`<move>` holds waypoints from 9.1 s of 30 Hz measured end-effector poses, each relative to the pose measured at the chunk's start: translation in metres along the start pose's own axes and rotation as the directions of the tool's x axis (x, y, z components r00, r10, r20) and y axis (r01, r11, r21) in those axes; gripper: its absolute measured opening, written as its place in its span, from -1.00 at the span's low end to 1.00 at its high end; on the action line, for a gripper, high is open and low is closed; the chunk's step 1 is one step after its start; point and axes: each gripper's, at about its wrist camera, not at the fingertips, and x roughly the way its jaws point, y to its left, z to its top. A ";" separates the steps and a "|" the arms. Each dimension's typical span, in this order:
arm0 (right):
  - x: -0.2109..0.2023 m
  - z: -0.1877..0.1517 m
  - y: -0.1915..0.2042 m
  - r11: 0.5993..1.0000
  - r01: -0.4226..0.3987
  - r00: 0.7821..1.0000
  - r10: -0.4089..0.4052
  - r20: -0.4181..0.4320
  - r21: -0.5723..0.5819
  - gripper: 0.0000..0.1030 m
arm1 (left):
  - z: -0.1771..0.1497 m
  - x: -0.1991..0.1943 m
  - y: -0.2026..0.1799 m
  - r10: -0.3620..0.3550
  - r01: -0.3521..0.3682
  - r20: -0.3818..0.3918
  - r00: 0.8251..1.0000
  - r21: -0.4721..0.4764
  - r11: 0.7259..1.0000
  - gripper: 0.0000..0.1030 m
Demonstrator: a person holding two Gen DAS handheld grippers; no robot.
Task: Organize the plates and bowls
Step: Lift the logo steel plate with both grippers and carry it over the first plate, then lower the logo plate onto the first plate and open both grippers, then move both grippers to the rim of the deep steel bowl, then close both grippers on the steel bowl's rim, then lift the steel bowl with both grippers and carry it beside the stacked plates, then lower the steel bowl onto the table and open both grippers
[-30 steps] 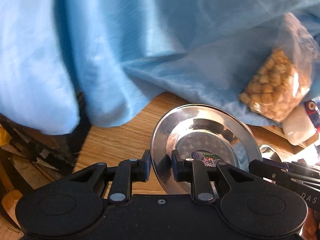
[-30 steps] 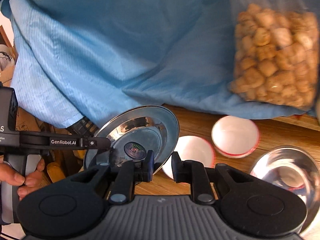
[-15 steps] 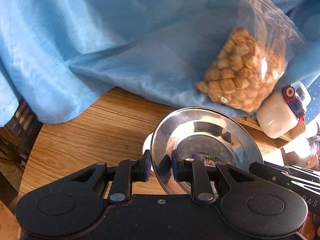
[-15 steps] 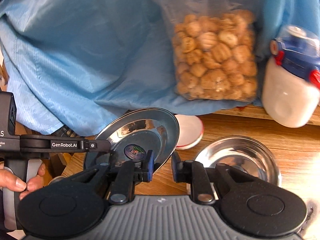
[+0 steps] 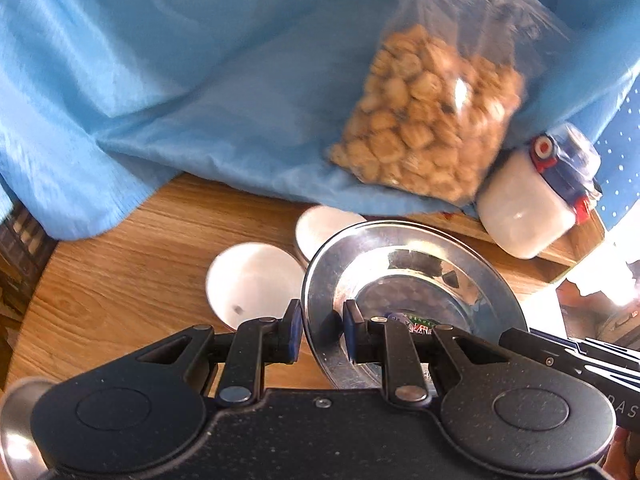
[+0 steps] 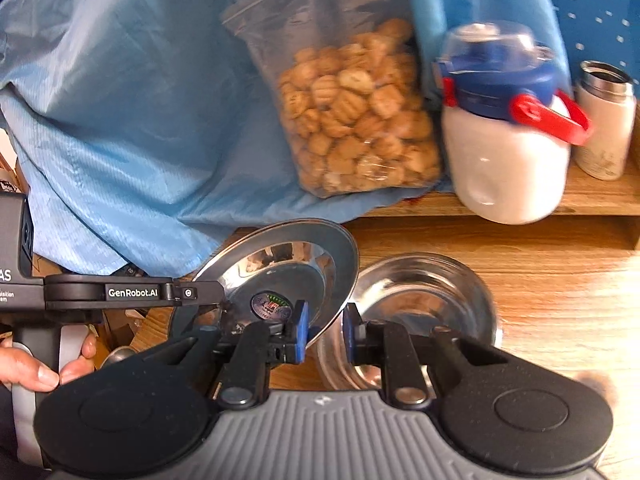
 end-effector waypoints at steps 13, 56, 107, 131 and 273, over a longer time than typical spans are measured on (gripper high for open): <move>-0.032 -0.033 -0.066 0.996 -0.005 1.000 0.007 -0.013 0.085 -0.57 | -0.032 0.010 -0.066 -0.003 0.007 -0.039 0.999 0.105 0.994 -0.56; 0.018 -0.018 -0.081 0.991 0.108 0.993 -0.103 -0.062 0.083 -0.55 | -0.022 0.069 -0.066 -0.014 0.019 -0.059 0.998 0.087 0.996 -0.55; 0.043 -0.018 -0.070 0.984 0.175 0.978 -0.178 -0.113 -0.037 0.05 | -0.028 0.085 -0.077 0.012 -0.001 -0.070 0.997 0.155 0.988 0.13; 0.033 -0.016 -0.030 0.976 0.214 0.971 -0.216 -0.098 -0.030 0.99 | -0.018 -0.006 -0.018 0.159 -0.168 0.182 0.970 0.035 0.985 0.98; 0.050 -0.052 0.049 0.995 0.040 0.935 -0.071 -0.347 -0.095 0.31 | -0.057 0.008 0.077 -0.037 0.013 -0.137 0.990 -0.177 0.984 0.86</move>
